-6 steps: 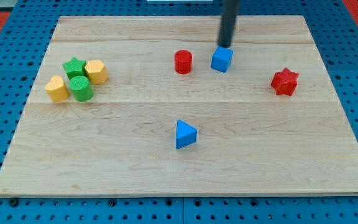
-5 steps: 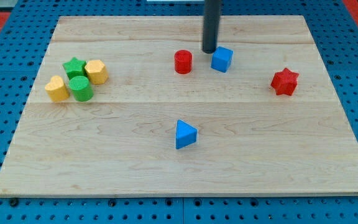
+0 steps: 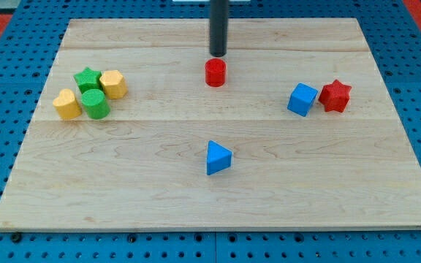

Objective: Push red circle closer to the blue cube

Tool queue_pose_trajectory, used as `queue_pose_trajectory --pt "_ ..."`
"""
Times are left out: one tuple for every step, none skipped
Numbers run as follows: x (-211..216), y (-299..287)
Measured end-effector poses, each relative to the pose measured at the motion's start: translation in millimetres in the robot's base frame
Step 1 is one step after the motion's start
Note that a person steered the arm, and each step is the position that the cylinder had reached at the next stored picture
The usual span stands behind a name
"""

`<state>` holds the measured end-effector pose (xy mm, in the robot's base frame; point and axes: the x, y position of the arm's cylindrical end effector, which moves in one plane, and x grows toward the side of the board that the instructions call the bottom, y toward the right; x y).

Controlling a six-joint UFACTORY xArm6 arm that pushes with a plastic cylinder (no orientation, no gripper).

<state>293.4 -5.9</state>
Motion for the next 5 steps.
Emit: queue_pose_trajectory --pt "23.2 -19.3" --pt "60.4 33.0" --pt "78.7 105.1" --pt "81.2 68.5" --pt "97.4 1.5"
